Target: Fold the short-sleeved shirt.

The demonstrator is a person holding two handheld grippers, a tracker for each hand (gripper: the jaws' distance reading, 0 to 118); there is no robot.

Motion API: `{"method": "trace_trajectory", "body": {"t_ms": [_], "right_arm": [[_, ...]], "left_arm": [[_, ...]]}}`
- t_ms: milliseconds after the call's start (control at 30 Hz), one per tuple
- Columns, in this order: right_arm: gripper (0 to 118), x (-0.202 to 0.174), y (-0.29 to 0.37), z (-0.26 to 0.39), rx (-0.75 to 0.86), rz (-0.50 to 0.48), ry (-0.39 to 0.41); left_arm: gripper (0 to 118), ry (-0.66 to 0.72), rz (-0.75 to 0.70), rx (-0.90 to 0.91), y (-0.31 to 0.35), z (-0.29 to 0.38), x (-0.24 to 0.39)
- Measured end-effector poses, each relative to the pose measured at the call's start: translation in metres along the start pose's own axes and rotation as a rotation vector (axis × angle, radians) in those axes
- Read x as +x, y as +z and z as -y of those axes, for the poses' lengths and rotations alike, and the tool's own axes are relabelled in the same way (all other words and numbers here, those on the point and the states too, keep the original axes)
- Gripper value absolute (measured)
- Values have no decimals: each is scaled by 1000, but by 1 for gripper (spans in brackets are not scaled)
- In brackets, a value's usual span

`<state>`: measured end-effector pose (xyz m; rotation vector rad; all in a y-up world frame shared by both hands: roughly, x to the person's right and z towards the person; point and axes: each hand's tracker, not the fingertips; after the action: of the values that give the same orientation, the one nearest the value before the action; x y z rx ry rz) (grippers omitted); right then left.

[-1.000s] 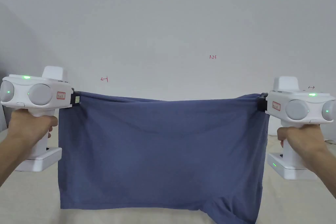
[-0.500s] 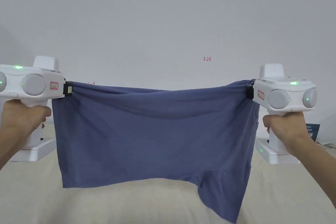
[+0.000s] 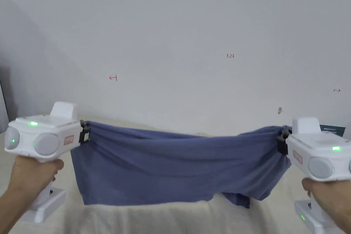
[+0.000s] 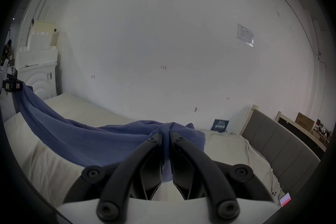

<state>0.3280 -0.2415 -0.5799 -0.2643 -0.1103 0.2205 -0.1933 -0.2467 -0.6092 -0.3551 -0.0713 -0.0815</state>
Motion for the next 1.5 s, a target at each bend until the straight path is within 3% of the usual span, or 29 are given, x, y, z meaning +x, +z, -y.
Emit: {"method": "trace_trajectory", "body": {"t_ms": [233,633,733,833,1033,1367,1500], "right_arm": [[6,-15,74,95,-64,12,-33],[6,-53,232,264,-226,39,-68],[6,-62,260,295,-282,32,-96],[6,-71,275,320,-331,30,-75],[6,-81,288,346,-392,24,-20],[7,-81,288,357,-421,11,-66],[21,-77,301,343,-387,-1,-103]], "left_arm": [[3,73,15,-28,68,81,11],[3,65,27,-183,161,244,-1],[3,56,26,-238,178,284,-1],[3,76,15,-293,191,321,-1],[3,117,12,-359,200,363,-6],[6,114,29,-372,167,393,-31],[28,113,17,-357,175,390,-36]]}}
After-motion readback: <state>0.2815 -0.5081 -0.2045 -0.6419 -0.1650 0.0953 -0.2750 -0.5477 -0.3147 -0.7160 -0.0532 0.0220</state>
